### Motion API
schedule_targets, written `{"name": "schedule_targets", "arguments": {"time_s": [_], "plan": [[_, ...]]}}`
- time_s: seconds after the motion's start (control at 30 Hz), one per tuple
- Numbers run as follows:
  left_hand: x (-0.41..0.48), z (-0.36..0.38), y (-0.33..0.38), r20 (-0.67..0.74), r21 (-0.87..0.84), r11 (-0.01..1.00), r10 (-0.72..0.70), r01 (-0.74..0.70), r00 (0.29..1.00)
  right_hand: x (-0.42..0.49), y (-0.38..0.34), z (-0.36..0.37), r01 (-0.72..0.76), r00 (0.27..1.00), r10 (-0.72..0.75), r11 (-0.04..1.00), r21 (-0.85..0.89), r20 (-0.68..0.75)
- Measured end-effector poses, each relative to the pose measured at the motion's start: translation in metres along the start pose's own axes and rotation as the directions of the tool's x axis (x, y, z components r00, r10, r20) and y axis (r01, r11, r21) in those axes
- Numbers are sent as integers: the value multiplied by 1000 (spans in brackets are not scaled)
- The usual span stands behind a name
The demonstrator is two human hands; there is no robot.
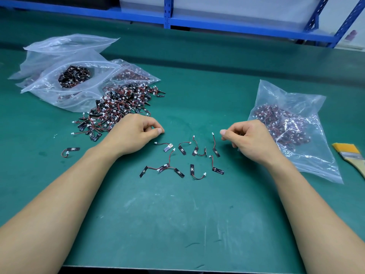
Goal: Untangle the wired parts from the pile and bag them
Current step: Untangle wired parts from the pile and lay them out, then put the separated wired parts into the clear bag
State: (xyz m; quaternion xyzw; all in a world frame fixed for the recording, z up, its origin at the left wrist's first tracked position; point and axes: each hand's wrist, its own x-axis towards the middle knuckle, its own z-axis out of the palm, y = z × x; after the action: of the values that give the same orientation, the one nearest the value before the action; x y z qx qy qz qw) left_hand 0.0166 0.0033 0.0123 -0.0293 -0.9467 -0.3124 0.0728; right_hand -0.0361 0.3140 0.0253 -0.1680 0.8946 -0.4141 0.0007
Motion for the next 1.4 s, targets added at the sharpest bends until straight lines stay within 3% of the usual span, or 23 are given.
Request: {"name": "schedule_targets", "arguments": {"time_s": [0.43, 0.57, 0.67, 0.73, 1.13, 1.3, 1.4], "plan": [[-6, -4, 11, 15, 42, 999, -29, 28, 999, 0, 1, -6, 54, 998, -55, 994, -91, -3], [-26, 4, 28, 114, -22, 997, 71, -69, 991, -2, 2, -21, 52, 997, -44, 990, -134, 60], [-44, 23, 40, 299, 162, 973, 113, -167, 948, -5, 5, -37, 58, 991, -27, 969, -240, 131], [-45, 35, 46, 334, 286, 927, 140, -242, 932, -7, 7, -47, 53, 989, -13, 960, -273, 148], [-6, 72, 78, 294, 163, 906, 334, -392, 896, -7, 18, -66, 39, 951, 102, 897, -440, 291], [5, 79, 83, 182, 33, 914, 392, -404, 902, -6, 19, -63, 56, 955, 82, 894, -445, 285], [7, 78, 79, 123, -21, 918, 395, -395, 911, -4, 15, -55, 35, 977, 58, 906, -421, 207]]}}
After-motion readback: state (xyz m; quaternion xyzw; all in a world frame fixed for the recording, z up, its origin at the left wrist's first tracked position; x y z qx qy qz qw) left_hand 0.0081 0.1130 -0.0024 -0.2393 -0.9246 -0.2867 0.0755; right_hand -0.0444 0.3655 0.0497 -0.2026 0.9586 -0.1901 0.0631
